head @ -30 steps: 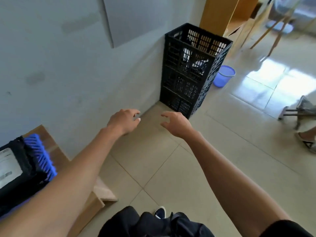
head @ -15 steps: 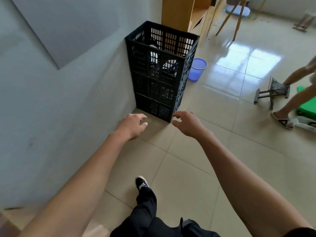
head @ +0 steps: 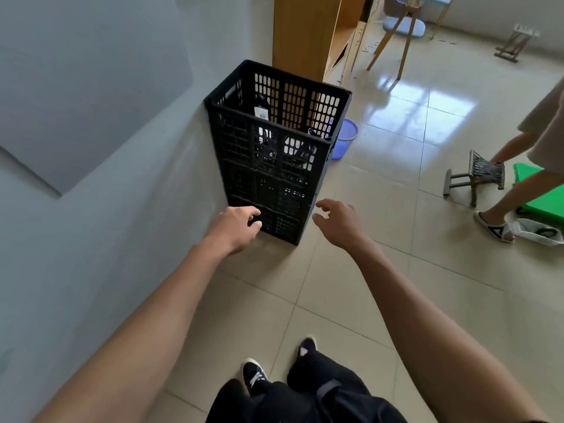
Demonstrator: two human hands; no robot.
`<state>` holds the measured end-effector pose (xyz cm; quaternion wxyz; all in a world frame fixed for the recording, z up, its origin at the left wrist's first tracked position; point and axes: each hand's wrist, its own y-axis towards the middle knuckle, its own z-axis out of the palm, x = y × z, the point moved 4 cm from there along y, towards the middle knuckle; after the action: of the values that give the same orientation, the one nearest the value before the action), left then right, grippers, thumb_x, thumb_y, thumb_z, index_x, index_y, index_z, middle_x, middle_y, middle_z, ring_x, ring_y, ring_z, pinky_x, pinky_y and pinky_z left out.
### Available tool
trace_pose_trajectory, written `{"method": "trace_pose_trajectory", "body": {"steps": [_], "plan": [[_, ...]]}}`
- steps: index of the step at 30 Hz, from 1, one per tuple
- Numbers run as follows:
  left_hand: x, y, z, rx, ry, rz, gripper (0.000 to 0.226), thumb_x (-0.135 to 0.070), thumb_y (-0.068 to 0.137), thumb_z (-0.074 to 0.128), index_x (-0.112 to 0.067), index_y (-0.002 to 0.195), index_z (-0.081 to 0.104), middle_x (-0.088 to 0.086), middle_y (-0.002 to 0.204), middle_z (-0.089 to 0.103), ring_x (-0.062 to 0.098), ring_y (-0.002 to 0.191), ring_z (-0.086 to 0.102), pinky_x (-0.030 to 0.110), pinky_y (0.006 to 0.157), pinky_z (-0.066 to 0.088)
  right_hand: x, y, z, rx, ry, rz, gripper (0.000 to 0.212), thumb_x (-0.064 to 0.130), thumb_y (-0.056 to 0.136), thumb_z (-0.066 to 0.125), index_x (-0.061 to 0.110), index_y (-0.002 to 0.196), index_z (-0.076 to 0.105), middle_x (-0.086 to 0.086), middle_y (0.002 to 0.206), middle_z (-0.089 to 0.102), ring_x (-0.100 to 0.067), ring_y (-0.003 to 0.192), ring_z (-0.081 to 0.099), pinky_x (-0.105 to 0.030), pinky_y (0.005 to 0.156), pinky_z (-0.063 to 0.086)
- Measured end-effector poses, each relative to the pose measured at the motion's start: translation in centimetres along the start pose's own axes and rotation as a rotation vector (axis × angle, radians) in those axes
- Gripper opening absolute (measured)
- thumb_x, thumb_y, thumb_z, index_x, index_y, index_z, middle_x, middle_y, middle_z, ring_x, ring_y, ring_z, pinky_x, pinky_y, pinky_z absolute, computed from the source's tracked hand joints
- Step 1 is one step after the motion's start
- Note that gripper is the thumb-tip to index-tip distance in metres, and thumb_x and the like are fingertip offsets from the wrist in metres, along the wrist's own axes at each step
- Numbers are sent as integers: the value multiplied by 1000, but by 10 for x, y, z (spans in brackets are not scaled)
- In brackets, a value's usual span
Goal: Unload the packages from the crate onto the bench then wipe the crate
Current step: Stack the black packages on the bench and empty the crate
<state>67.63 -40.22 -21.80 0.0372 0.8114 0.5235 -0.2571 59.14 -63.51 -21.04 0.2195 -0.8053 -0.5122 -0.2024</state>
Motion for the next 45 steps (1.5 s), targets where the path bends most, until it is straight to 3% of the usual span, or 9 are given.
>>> {"method": "trace_pose_trajectory", "body": {"steps": [10, 18, 22, 25, 27, 29, 34, 37, 45], "plan": [[-23, 151, -23, -113, -72, 62, 31, -31, 96, 61, -29, 126, 69, -6, 119, 71, 23, 108, 65, 37, 92, 52, -5, 152, -21, -133, 264, 66, 40, 21, 95, 62, 16, 134, 65, -5, 125, 70, -23, 108, 67, -31, 97, 49], [-43, 269, -63, -317, -96, 88, 24, -15, 96, 62, -17, 116, 74, 0, 115, 74, 22, 105, 67, 33, 91, 50, -14, 291, -56, -204, 429, 68, 38, 20, 95, 60, 20, 132, 67, 4, 102, 73, -11, 95, 69, -32, 92, 55], [-44, 322, -76, -342, -100, 99, 23, -13, 95, 62, -13, 114, 75, 2, 115, 73, 24, 108, 63, 35, 94, 49, -12, 341, -59, -186, 464, 49, 36, 18, 97, 60, 20, 133, 65, 3, 97, 73, -11, 89, 69, -32, 85, 58], [-36, 369, -82, -333, -118, 95, 22, -15, 96, 61, -15, 113, 74, 1, 116, 72, 24, 110, 62, 37, 95, 50, -6, 377, -45, -104, 424, 81, 39, 20, 99, 59, 23, 137, 62, 1, 94, 73, -12, 74, 68, -28, 66, 56], [-27, 402, -82, -303, -127, 79, 23, -18, 96, 60, -16, 115, 73, 1, 119, 71, 23, 112, 61, 38, 96, 50, -2, 403, -29, -38, 375, 98, 41, 21, 99, 58, 23, 140, 59, -3, 108, 72, -4, 62, 62, -21, 54, 48], [-14, 439, -81, -257, -137, 62, 25, -20, 96, 59, -18, 117, 72, 0, 123, 69, 23, 115, 59, 36, 97, 49, 1, 431, -12, 15, 343, 114, 44, 22, 100, 58, 20, 144, 55, -7, 123, 68, -2, 57, 56, -20, 58, 45], [23, 526, -70, -85, -162, -2, 40, -23, 95, 59, -17, 134, 63, 3, 140, 58, 25, 128, 53, 39, 105, 45, 3, 495, 30, 95, 216, 229, 54, 21, 96, 58, 16, 149, 48, -11, 138, 60, -13, 88, 59, -37, 87, 54], [45, 562, -61, 13, -163, -74, 46, -25, 95, 60, -19, 140, 58, 3, 147, 52, 26, 133, 49, 41, 108, 43, -1, 524, 57, 146, 156, 304, 60, 19, 93, 58, 12, 151, 45, -9, 154, 46, -24, 132, 51, -41, 114, 41], [73, 619, -28, 186, -98, -242, 55, -34, 97, 57, -31, 150, 45, 11, 169, 14, 34, 150, 21, 50, 111, 37, -21, 563, 118, 301, 38, 510, 75, 26, 88, 60, 24, 157, 29, -9, 168, 13, -35, 150, 18, -54, 118, 29]]}}
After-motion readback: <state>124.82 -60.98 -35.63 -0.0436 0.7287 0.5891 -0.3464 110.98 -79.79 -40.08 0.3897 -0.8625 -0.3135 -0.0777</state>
